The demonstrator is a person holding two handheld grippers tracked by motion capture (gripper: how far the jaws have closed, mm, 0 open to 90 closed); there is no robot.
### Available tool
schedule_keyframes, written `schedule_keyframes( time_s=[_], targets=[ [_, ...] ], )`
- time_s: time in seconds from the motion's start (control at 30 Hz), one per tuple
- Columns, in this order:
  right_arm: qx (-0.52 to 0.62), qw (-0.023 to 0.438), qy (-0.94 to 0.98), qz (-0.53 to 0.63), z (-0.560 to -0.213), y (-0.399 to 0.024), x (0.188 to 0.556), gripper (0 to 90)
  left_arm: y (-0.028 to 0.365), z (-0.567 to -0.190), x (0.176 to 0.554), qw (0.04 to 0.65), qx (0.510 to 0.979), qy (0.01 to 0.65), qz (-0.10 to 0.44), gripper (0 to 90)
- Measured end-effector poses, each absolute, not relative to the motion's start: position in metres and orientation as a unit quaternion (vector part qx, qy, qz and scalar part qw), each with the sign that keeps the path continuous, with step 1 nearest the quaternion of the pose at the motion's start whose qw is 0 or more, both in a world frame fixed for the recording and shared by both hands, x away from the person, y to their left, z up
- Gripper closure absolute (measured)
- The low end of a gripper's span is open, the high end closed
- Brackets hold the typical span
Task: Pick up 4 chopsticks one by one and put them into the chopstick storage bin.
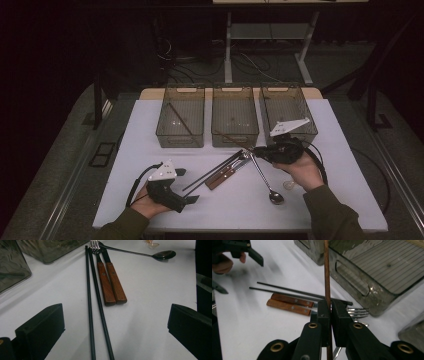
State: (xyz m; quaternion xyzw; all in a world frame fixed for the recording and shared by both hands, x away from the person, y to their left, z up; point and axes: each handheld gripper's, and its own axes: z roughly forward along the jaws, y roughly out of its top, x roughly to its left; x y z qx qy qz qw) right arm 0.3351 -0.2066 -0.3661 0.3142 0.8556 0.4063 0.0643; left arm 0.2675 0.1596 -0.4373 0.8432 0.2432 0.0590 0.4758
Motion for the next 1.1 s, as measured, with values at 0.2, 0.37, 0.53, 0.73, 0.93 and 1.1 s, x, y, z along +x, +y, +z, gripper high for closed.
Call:
schedule_keyframes(
  time_s=[0.2, 0.37, 0.53, 0.73, 0.93, 1.1],
  targets=[
    [0.325, 0.065, 0.85, 0.41, -0.362, -0.189, 0.351, 85.1, 0.16, -0.437, 0.268, 0.474, 0.845, 0.242, 0.059, 0.0],
    [0.332, 0.069, 0.85, 0.402, -0.355, -0.173, 0.365, 85.1, 0.16, -0.437, 0.268, 0.475, 0.844, 0.241, 0.059, 0.0],
    [0.344, 0.076, 0.847, 0.399, -0.348, -0.159, 0.381, 85.1, 0.16, -0.437, 0.267, 0.478, 0.843, 0.24, 0.059, 0.0],
    [0.349, 0.081, 0.845, 0.396, -0.341, -0.139, 0.397, 85.1, 0.16, -0.436, 0.267, 0.479, 0.842, 0.241, 0.057, 0.0],
    [0.358, 0.083, 0.843, 0.393, -0.339, -0.116, 0.413, 85.1, 0.16, -0.436, 0.267, 0.481, 0.841, 0.241, 0.059, 0.1],
    [0.368, 0.083, 0.841, 0.388, -0.339, -0.098, 0.426, 85.1, 0.16, -0.436, 0.267, 0.48, 0.842, 0.239, 0.059, 0.1]
  ],
)
